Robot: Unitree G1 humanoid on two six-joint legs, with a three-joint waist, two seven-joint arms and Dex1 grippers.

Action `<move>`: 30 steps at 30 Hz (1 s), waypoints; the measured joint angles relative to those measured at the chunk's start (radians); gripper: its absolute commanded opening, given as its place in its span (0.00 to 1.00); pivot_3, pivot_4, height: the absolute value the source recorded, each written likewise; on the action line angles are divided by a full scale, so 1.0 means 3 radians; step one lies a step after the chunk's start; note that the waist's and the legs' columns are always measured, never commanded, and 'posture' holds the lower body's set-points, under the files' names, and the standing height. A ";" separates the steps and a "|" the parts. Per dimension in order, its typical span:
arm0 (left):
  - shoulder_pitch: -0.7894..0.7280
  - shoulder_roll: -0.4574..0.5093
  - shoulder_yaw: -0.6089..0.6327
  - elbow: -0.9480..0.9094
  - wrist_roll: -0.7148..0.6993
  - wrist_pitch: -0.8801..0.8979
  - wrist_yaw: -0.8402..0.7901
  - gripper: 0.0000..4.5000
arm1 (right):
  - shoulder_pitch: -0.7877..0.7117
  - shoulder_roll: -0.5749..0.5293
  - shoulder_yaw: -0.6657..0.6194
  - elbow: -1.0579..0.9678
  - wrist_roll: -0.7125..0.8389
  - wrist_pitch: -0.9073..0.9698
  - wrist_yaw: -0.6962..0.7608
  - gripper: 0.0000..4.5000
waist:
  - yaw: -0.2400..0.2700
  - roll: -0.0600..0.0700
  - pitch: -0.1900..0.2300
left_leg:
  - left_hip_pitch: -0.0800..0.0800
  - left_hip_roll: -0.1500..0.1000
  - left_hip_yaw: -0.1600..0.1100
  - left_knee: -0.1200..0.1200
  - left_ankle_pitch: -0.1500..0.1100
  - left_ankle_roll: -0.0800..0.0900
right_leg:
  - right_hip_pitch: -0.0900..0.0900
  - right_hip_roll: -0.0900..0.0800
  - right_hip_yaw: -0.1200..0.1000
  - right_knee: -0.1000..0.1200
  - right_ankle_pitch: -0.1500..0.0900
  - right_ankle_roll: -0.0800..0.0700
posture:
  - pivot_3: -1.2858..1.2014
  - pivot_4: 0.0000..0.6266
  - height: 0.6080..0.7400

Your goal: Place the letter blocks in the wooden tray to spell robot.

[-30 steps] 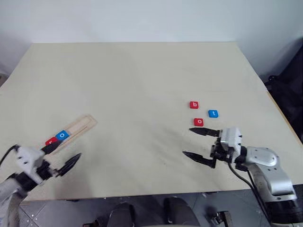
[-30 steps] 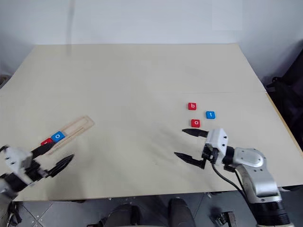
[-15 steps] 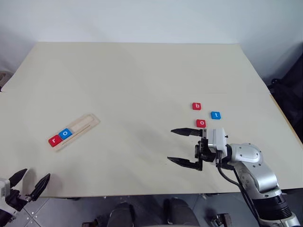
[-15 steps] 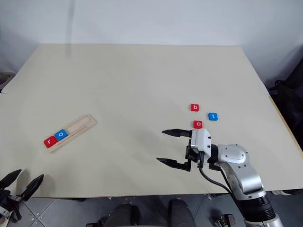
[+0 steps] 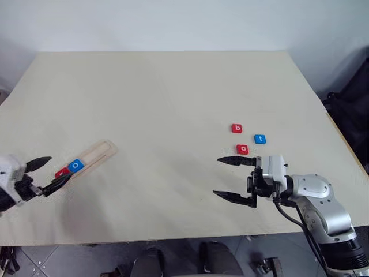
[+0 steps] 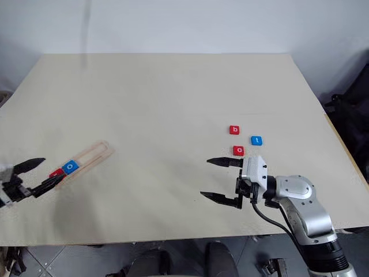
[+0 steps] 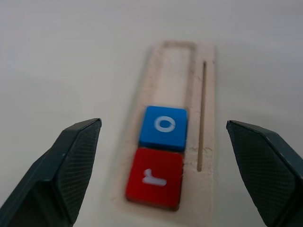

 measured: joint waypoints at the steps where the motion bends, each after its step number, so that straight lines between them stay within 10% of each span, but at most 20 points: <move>1: -0.0078 0.0002 -0.0073 0.0130 0.0042 -0.0027 -0.0056 1.00 | -0.0001 0.0000 -0.0005 0.0000 0.0000 0.0001 -0.0015 0.99 | 0.0004 -0.0001 0.0000 | -0.0002 0.0002 0.0005 0.0001 -0.0001 -0.0001 | -0.0001 0.0001 -0.0004 0.0007 0.0000 0.0000 | 0.52 0.24 1.00; 18: -0.0507 0.0270 -0.0388 0.1059 0.0304 -0.0498 -0.0463 1.00 | 0.0149 -0.0015 -0.0064 -0.0186 -0.0003 0.0064 -0.0253 0.99 | 0.0018 -0.0003 -0.0001 | 0.0000 0.0014 0.0052 0.0034 -0.0014 -0.0002 | -0.0038 -0.0002 -0.0006 0.0038 0.0003 -0.0007 | 0.52 0.24 1.00; 22: -0.0495 0.0270 -0.0396 0.1062 0.0303 -0.0536 -0.0513 0.76 | 0.0149 -0.0018 -0.0065 -0.0196 -0.0003 0.0068 -0.0265 1.00 | 0.0018 -0.0003 -0.0001 | 0.0000 0.0014 0.0053 0.0034 -0.0015 -0.0001 | -0.0039 -0.0003 -0.0006 0.0037 0.0003 -0.0007 | 0.52 0.24 1.00; 30: -0.0512 0.0215 -0.0407 0.0972 0.0301 -0.0559 -0.0460 0.75 | 0.0131 -0.0045 -0.0076 -0.0194 -0.0003 0.0072 -0.0274 1.00 | 0.0024 -0.0002 -0.0001 | 0.0000 0.0014 0.0053 0.0034 -0.0015 -0.0001 | -0.0040 -0.0004 -0.0006 0.0038 0.0004 -0.0007 | 0.52 0.24 1.00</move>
